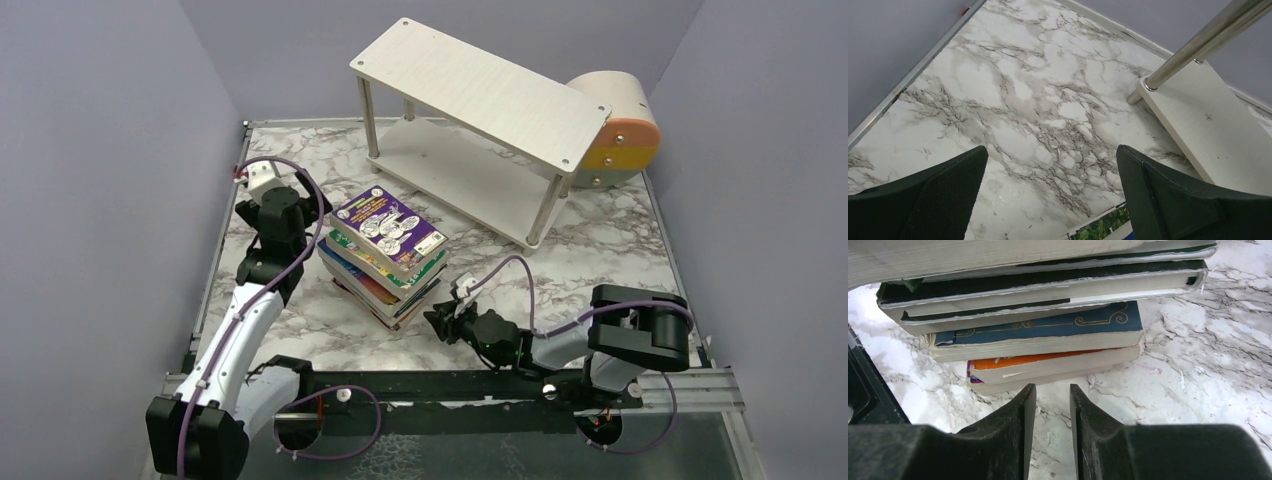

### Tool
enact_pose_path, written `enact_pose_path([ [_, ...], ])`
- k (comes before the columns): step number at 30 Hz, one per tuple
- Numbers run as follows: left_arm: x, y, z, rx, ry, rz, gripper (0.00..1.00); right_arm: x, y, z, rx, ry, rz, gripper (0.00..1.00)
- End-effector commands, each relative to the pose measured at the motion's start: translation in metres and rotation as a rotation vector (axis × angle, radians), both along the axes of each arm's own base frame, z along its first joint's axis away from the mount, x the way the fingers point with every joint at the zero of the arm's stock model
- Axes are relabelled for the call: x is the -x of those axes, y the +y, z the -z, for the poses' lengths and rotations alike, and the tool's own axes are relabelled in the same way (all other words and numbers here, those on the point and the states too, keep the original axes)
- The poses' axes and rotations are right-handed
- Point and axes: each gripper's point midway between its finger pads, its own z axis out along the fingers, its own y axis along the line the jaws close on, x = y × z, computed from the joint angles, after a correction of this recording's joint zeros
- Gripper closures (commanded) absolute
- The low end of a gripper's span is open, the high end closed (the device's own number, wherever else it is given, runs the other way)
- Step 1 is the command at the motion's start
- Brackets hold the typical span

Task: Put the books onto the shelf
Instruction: Adjust the book at the center of the board.

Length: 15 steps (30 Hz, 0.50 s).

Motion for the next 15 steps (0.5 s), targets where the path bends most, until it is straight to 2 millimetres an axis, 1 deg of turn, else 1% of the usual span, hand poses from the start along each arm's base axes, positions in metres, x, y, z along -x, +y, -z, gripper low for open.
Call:
enact_pose_path([
  [1,-0.010,-0.009,-0.024,0.087,-0.072,0.073,0.01,-0.001,-0.013,0.005,0.031,0.000,0.036,0.70],
  [6,-0.018,-0.002,-0.033,0.096,-0.076,0.088,0.01,0.001,-0.019,0.005,0.028,0.011,0.043,0.70],
  [8,-0.024,-0.002,-0.031,0.106,-0.056,0.108,0.01,0.001,-0.021,0.004,0.026,0.018,0.047,0.70],
  [11,-0.030,-0.001,-0.022,0.130,-0.036,0.128,0.01,0.002,-0.022,0.005,0.044,0.028,0.048,0.69],
  [15,-0.035,0.008,0.000,0.145,-0.003,0.101,0.01,0.002,-0.022,0.005,0.043,0.027,0.045,0.69],
])
